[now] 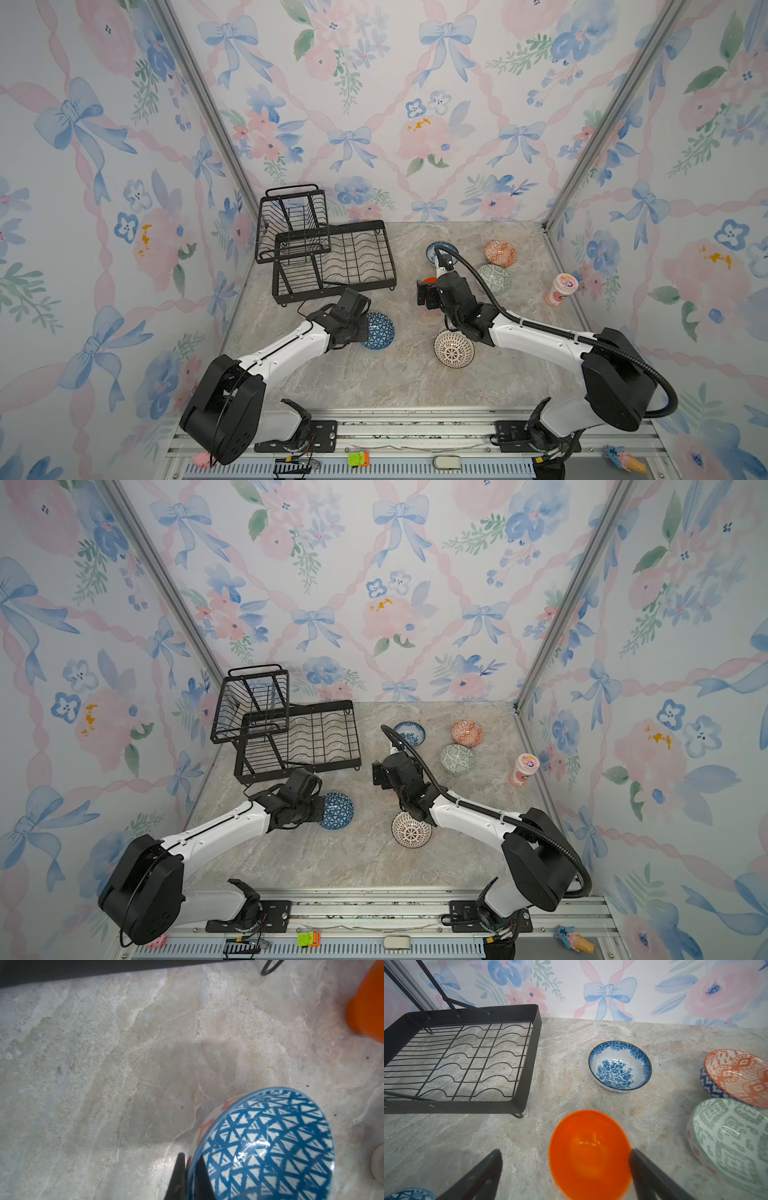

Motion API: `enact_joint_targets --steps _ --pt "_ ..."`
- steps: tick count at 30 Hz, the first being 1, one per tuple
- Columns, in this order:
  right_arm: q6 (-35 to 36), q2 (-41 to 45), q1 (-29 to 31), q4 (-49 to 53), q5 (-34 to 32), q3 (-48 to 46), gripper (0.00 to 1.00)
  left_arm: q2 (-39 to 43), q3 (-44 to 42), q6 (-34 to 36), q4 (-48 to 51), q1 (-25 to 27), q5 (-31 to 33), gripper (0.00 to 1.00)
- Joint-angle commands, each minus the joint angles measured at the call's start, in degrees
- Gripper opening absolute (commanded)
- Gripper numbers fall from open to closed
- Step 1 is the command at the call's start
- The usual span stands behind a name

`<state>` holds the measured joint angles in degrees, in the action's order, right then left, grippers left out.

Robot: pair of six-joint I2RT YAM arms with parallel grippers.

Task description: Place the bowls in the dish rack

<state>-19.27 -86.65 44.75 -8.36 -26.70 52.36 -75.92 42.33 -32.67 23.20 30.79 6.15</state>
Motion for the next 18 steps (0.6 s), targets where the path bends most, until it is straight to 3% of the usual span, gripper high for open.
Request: enact_joint_targets --steps 1,18 --pt "-0.9 -1.1 0.6 1.1 -1.3 1.1 0.97 -2.1 4.5 1.0 -0.3 0.3 -0.1 0.00" --pt "-6.7 -4.2 -4.6 4.7 6.5 3.2 0.97 -18.5 20.0 0.9 -0.6 1.0 -3.6 0.00"
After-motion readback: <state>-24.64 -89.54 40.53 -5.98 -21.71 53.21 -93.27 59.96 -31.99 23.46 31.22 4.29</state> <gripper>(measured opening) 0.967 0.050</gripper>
